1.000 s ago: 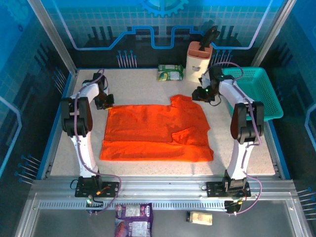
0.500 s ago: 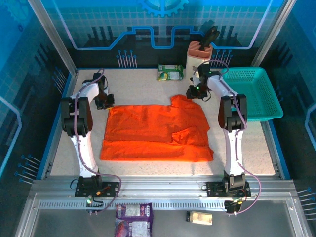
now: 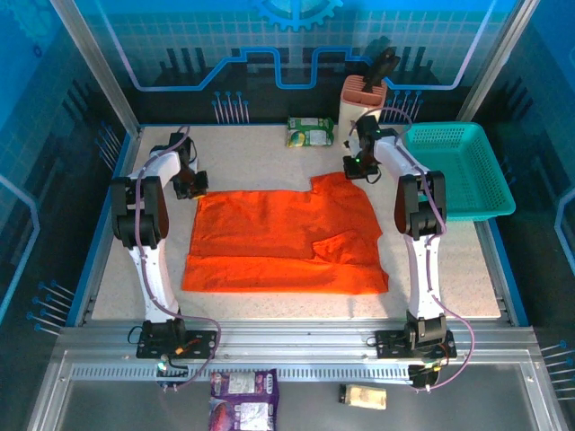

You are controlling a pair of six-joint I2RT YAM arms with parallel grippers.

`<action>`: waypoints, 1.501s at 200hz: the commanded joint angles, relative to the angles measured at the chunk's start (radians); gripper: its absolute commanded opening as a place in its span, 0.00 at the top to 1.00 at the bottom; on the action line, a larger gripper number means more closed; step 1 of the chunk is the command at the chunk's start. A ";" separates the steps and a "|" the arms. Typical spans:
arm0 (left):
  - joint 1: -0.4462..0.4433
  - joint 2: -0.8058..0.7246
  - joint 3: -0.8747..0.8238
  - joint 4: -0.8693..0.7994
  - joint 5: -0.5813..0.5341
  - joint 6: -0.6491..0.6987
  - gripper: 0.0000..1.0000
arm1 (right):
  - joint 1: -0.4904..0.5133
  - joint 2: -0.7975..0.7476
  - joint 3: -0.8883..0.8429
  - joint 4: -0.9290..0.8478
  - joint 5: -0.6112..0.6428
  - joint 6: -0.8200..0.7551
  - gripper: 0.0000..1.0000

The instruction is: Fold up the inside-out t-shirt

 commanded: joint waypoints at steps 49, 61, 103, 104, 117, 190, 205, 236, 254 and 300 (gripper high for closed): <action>0.017 0.019 0.081 -0.031 0.017 -0.010 1.00 | 0.003 0.002 0.172 -0.049 0.024 -0.056 0.99; 0.017 0.025 0.090 -0.037 0.014 -0.006 1.00 | 0.003 0.026 0.212 -0.069 0.019 -0.070 1.00; 0.018 0.043 0.108 -0.041 -0.017 0.008 1.00 | 0.005 0.090 0.278 -0.097 0.102 -0.119 0.99; 0.018 0.043 0.108 -0.040 -0.018 0.008 1.00 | 0.005 0.091 0.278 -0.097 0.104 -0.121 0.99; 0.018 0.046 0.107 -0.029 -0.021 0.005 1.00 | 0.005 0.100 0.281 -0.087 0.166 -0.148 1.00; 0.018 0.012 0.114 -0.003 0.031 -0.027 1.00 | 0.033 -0.045 0.133 0.061 0.258 -0.248 1.00; 0.018 -0.025 0.085 0.009 0.033 -0.034 1.00 | 0.037 -0.116 0.068 0.073 0.245 -0.231 1.00; 0.020 -0.119 0.002 0.026 0.008 -0.047 1.00 | 0.037 -0.238 -0.058 0.061 0.238 -0.177 1.00; 0.020 -0.173 -0.044 0.036 0.004 -0.055 1.00 | 0.037 -0.309 -0.138 0.059 0.237 -0.152 1.00; 0.021 -0.330 -0.220 0.121 0.001 -0.109 1.00 | 0.037 -0.495 -0.389 0.092 0.242 -0.106 1.00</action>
